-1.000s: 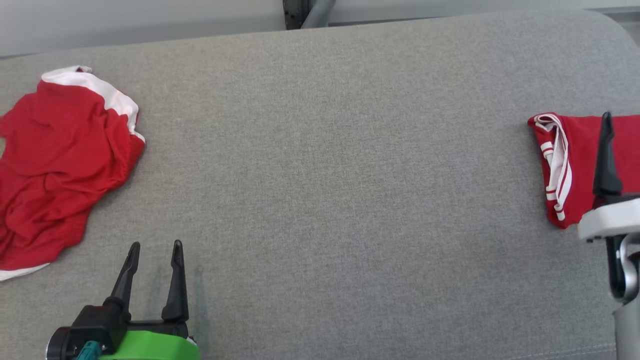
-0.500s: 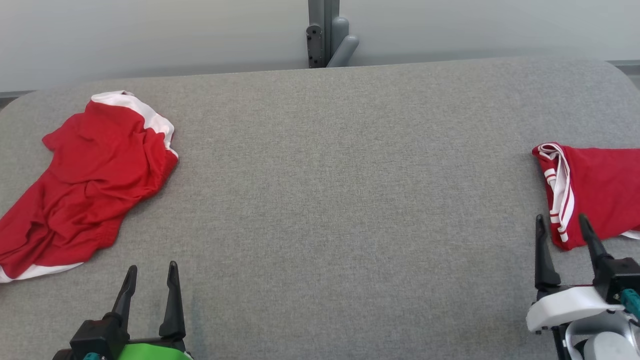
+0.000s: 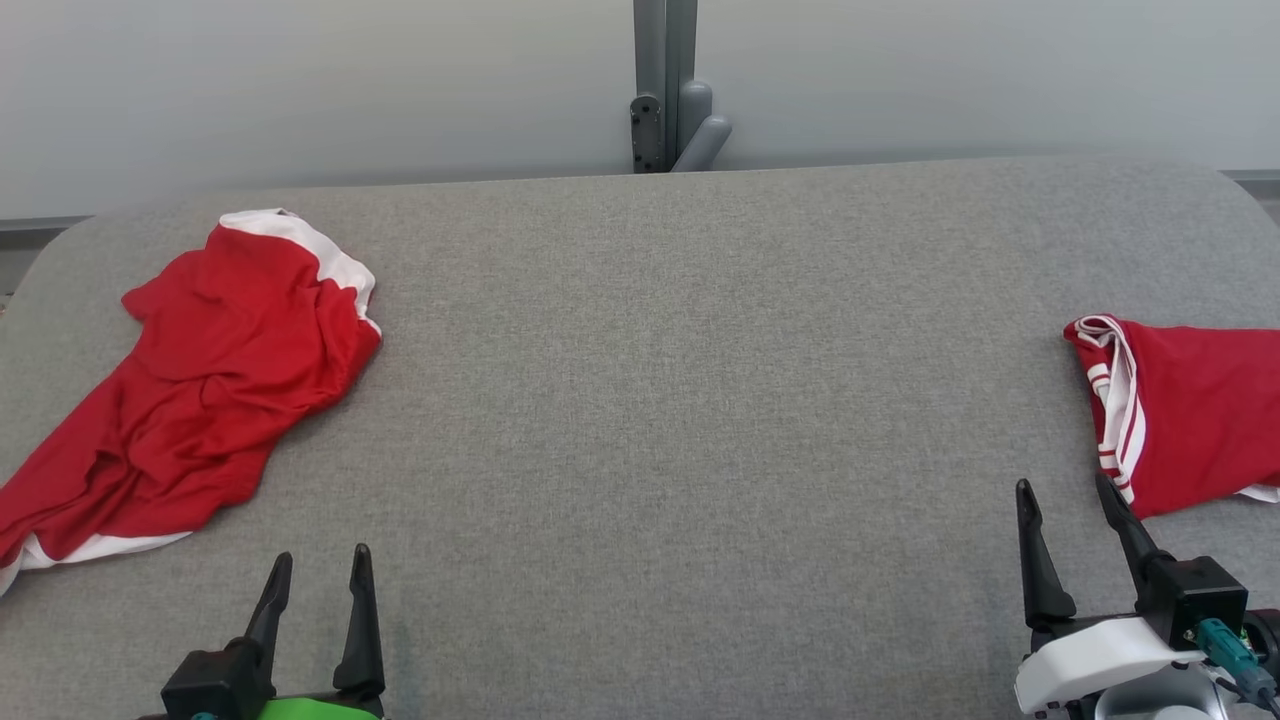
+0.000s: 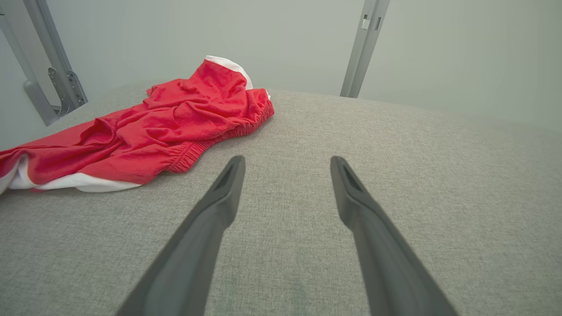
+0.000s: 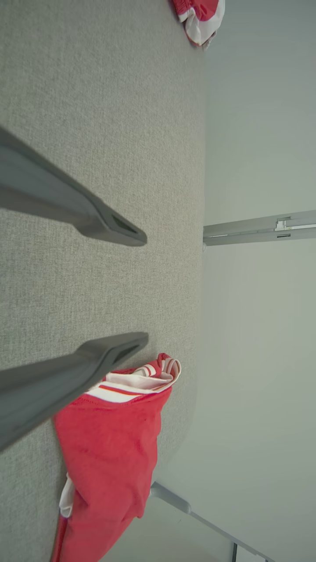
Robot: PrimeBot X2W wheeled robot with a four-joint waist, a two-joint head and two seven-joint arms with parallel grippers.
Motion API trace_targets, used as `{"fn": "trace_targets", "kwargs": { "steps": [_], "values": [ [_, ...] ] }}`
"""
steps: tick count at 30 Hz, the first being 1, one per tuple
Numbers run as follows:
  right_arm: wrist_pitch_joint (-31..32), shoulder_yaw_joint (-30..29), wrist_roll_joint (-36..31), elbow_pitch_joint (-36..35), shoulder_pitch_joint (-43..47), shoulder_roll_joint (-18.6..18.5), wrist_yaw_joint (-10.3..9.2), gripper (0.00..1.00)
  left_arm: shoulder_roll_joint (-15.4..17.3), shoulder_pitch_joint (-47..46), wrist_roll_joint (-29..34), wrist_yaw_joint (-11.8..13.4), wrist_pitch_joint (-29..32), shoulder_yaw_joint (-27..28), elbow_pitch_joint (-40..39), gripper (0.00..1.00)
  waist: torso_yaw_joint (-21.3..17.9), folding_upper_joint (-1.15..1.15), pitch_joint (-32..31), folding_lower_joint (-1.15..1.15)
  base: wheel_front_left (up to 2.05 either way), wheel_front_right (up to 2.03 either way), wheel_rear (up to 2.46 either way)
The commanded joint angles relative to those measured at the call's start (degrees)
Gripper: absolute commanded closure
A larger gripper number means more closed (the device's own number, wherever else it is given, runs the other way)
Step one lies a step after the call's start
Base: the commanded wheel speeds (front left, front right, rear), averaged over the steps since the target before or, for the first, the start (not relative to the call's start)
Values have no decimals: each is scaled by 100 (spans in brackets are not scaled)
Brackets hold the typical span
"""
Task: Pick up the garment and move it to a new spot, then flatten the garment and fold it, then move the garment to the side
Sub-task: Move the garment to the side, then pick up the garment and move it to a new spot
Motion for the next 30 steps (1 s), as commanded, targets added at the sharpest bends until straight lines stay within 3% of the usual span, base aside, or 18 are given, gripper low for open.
{"fn": "trace_targets", "kwargs": {
  "steps": [1,25,30],
  "values": [
    [-15,16,58,7,92,-20,-8,0,8,72,-27,30,-15,15,12,0,-2,0,-41,0,0,0,0],
    [-16,14,186,80,107,-18,-8,0,8,156,-29,90,-15,0,0,0,119,0,-187,0,0,0,0],
    [-15,-1,197,62,61,-17,-8,0,9,72,-23,104,-15,-57,-25,0,402,0,-184,0,0,0,0]
  ]
}}
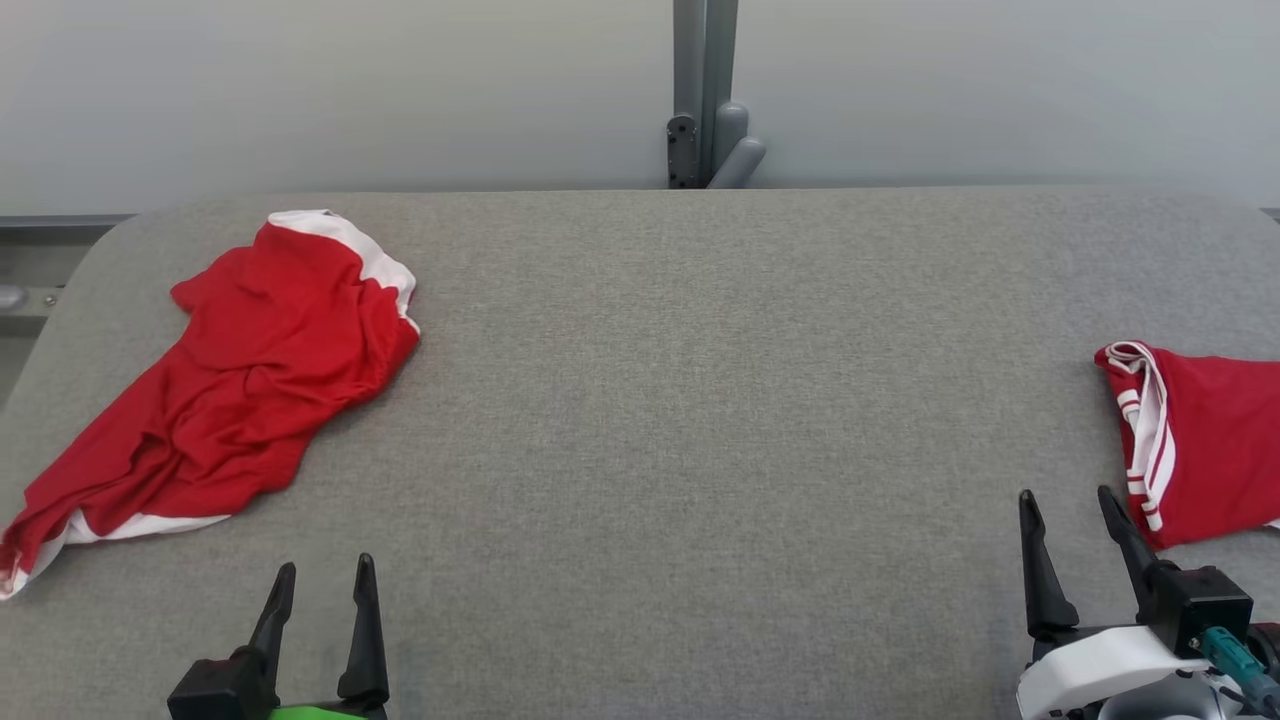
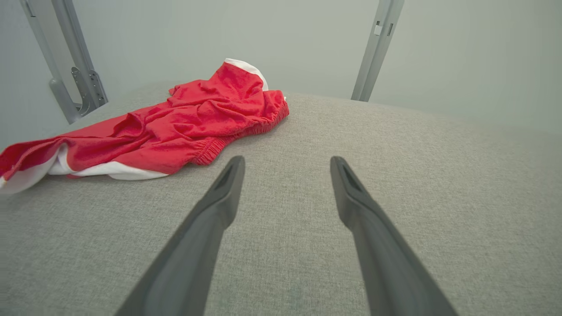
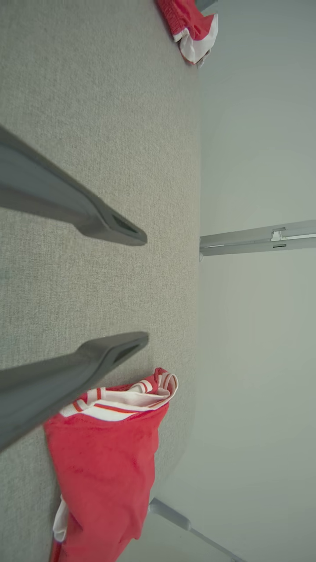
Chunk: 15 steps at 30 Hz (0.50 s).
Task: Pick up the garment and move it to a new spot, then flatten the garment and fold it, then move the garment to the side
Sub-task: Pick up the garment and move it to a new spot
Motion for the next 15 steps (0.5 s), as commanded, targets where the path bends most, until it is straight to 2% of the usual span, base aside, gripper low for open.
{"fn": "trace_targets", "kwargs": {
  "steps": [1,15],
  "values": [
    [-15,13,17,-10,-8,-16,-8,0,10,-39,-1,21,-15,-8,-28,0,232,0,-5,0,0,0,0],
    [-16,206,125,110,-65,-15,-8,0,12,180,111,16,-15,146,-10,0,1775,0,-160,0,0,0,0]
  ]
}}
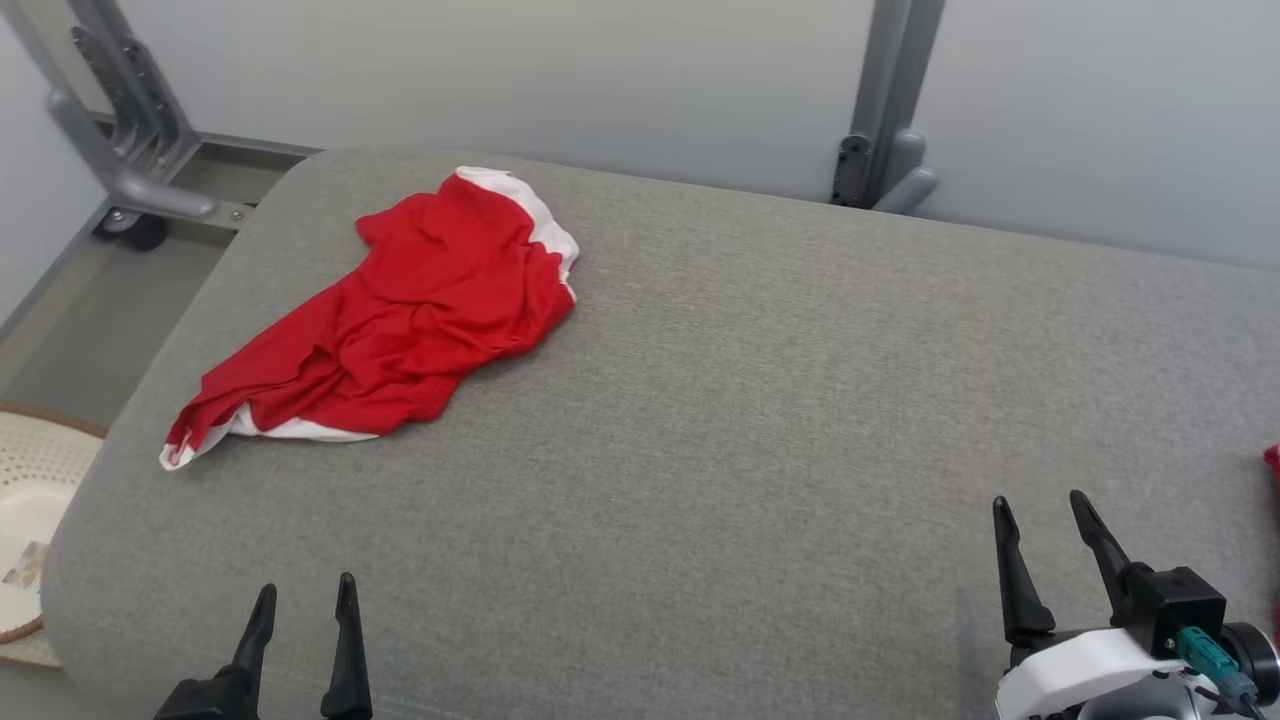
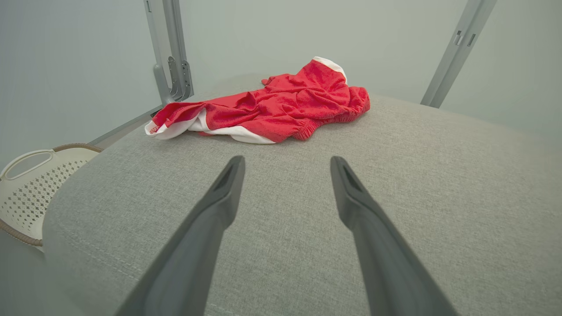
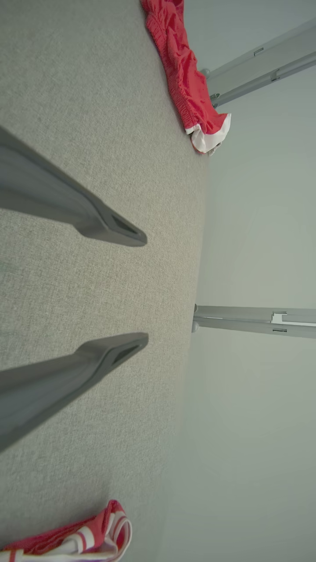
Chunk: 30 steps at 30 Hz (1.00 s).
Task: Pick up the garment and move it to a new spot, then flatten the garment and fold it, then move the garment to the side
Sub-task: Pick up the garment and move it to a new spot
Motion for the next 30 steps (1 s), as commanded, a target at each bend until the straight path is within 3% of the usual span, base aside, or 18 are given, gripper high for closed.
{"fn": "trace_targets", "kwargs": {
  "steps": [1,8,18,26,30],
  "values": [
    [-15,23,52,16,-55,-16,-8,0,16,67,32,-6,-15,13,-19,0,600,0,-93,0,0,0,0],
    [-15,186,122,67,-78,-18,-8,0,15,175,11,-34,-15,121,-69,0,886,0,-98,0,0,0,0],
    [-16,126,11,24,-188,-19,-8,0,14,-94,-88,-37,-15,113,-110,0,735,0,251,0,0,0,0],
    [-16,72,-404,-138,-649,-21,-8,0,14,-998,-301,-120,-15,137,19,0,529,0,1315,0,0,0,0],
    [-16,29,-626,-182,-924,-115,-8,0,33,-1844,-507,-170,-8,186,571,0,472,0,1910,0,0,0,0]
  ]
}}
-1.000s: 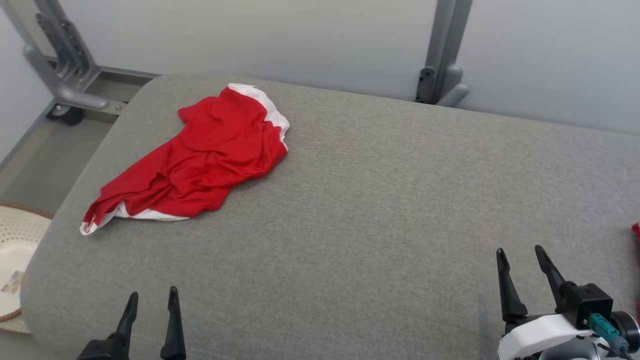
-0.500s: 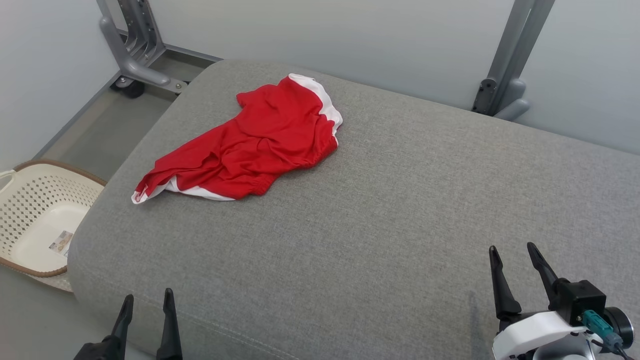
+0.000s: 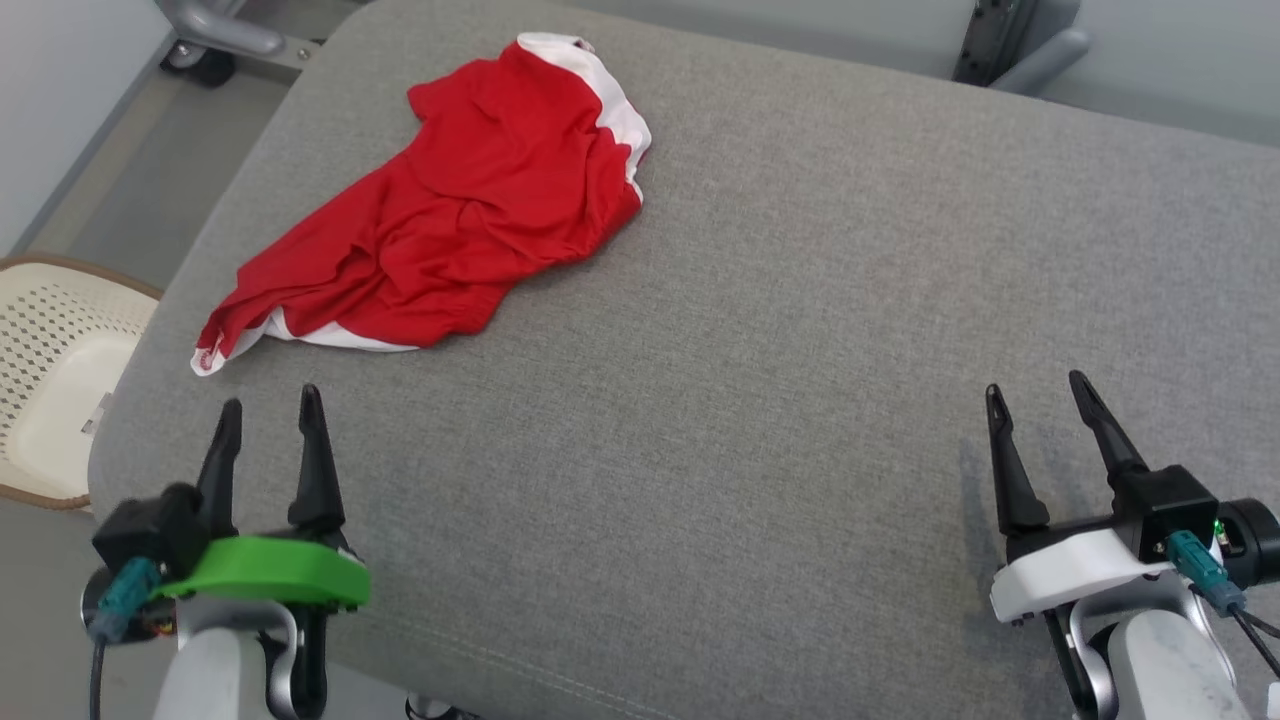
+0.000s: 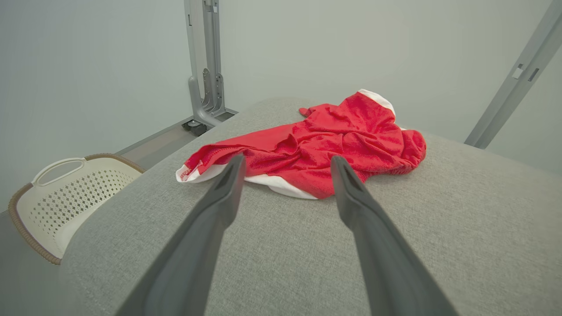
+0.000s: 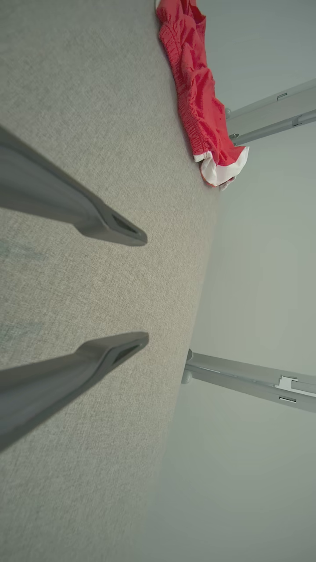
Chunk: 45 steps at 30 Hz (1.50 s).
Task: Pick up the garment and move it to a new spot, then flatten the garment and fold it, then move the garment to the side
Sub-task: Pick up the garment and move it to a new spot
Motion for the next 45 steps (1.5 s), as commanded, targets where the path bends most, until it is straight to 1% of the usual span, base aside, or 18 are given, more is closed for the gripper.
{"fn": "trace_targets", "kwargs": {
  "steps": [1,6,7,8,9,11,14,16,20,25,26,27,28,30,35,39,43,45],
  "values": [
    [-14,-37,-114,-45,-199,-121,-8,0,80,-585,-80,-42,2,20,355,0,-191,0,989,0,0,0,0],
    [-14,-9,-247,-137,-525,-291,-8,0,258,-1792,-518,-85,2,119,1206,0,-283,0,1633,0,0,0,0],
    [-14,9,-267,-155,-588,-313,-8,0,343,-2022,-562,-87,1,122,1390,0,-308,0,1732,0,0,0,0],
    [-14,9,-267,-155,-588,-313,-8,0,343,-2022,-562,-87,1,122,1390,0,-308,0,1732,0,0,0,0],
    [-14,22,-291,-174,-643,-336,-8,0,406,-2234,-632,-90,0,92,1548,0,-336,0,1821,0,0,0,0],
    [-14,47,-317,-214,-729,-391,-8,0,457,-2598,-887,-92,3,55,1985,0,-390,0,1977,0,0,0,0],
    [-13,54,-363,-228,-785,-436,-8,0,628,-3037,-1207,-93,1,-102,2588,0,-483,0,2123,0,0,0,0],
    [0,45,-378,-223,-778,-463,-9,0,709,-3274,-1479,-90,7,-188,3005,0,-547,0,2181,0,0,0,0],
    [15,-50,-414,-231,-664,-461,-11,0,862,-3574,-1827,-90,8,-385,3682,0,-659,0,2222,0,0,0,0],
    [35,-148,-410,-281,-510,-431,-11,0,880,-3709,-2253,-90,40,-714,4076,0,-718,0,2215,0,0,0,0],
    [36,-165,-405,-288,-486,-424,-11,0,866,-3704,-2321,-91,60,-813,4098,10,-720,0,2202,0,0,0,0],
    [36,-180,-402,-288,-461,-413,-11,0,863,-3696,-2408,-92,64,-902,4119,61,-717,0,2182,0,0,0,0],
    [36,-192,-397,-290,-441,-399,-11,0,868,-3678,-2503,-92,93,-1008,4122,100,-712,0,2157,0,0,0,0],
    [35,-197,-392,-278,-426,-364,-11,0,885,-3615,-2649,-96,158,-1217,4083,100,-697,0,2100,0,0,0,0],
    [31,-157,-340,-261,-460,-290,-8,0,1056,-3518,-3006,-96,130,-1636,3915,100,-644,0,1909,0,0,0,0],
    [17,-125,-286,-228,-478,-241,-7,0,1176,-3478,-3296,-96,30,-1900,3530,100,-606,0,1699,0,0,0,0],
    [-1,-53,-212,-189,-459,-180,-6,0,1225,-3355,-3420,-95,-4,-2153,3106,100,-622,0,1427,0,0,0,0],
    [-4,-11,-126,-147,-406,-126,-6,0,1238,-3234,-3468,-95,-5,-2378,2693,100,-689,0,1181,0,0,0,0]
  ]
}}
